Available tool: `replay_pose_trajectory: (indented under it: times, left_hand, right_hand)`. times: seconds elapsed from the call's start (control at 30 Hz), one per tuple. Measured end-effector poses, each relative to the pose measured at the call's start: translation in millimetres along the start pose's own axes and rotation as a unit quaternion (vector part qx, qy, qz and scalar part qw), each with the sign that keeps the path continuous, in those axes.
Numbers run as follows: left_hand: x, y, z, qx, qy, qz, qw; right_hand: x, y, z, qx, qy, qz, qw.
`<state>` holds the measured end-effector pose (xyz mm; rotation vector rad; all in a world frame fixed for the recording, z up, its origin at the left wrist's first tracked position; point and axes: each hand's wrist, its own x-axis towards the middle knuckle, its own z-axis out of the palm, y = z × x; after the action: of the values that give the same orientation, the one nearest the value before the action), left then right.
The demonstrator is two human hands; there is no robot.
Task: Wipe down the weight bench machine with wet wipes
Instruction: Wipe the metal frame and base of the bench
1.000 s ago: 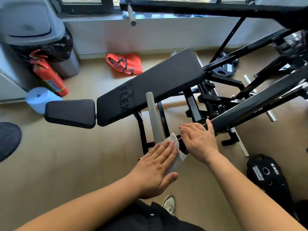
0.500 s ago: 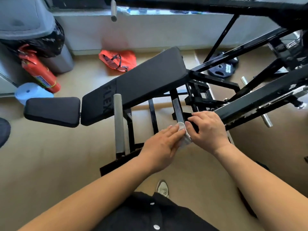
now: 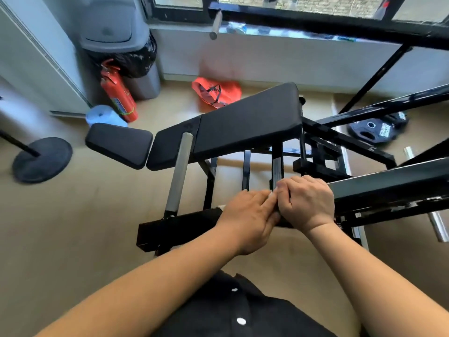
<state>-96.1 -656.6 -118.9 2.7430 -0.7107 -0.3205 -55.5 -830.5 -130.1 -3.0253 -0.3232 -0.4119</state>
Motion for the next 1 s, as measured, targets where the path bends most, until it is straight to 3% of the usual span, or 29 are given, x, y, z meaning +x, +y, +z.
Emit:
replay_pose_trajectory:
  times: [0.17,0.27,0.37,0.57,0.7,0.87,1.0]
  left_hand:
    - [-46.4,-19.2,1.5,0.009,-0.001,-0.021,1.0]
    - [-93.8,-58.2,-7.0,-0.008,-0.021,-0.119,0.993]
    - [-84.2,-57.8,-12.9,0.0,-0.01,-0.191,0.981]
    - [-15.2,17.3,0.3,-0.006,0.009,-0.109,0.994]
    - [-50.7,-17.4,6.7,0.04,-0.01,-0.039,0.998]
    - [-116.5,-71.9,10.6,0.021,0.029,-0.139,0.99]
    - [-81.2,-46.9,2.5,0.026,0.026,-0.204,0.978]
  right_hand:
    - [-0.4,2.5,-2.2,0.016,0.031,-0.014,0.999]
    - [0.2,2.3,-1.4,0.016,0.041,-0.034,0.998]
    - [1.3,1.9,-0.3,0.016,0.056,-0.036,0.998]
    - [2.7,1.8,1.3,-0.01,0.029,-0.032,0.999]
    - [1.5,3.8,0.4,-0.005,0.038,-0.034,0.999]
    - [-0.4,3.5,-0.2,-0.001,0.054,-0.04,0.998]
    - [2.0,0.7,1.1,-0.003,0.054,-0.042,0.998]
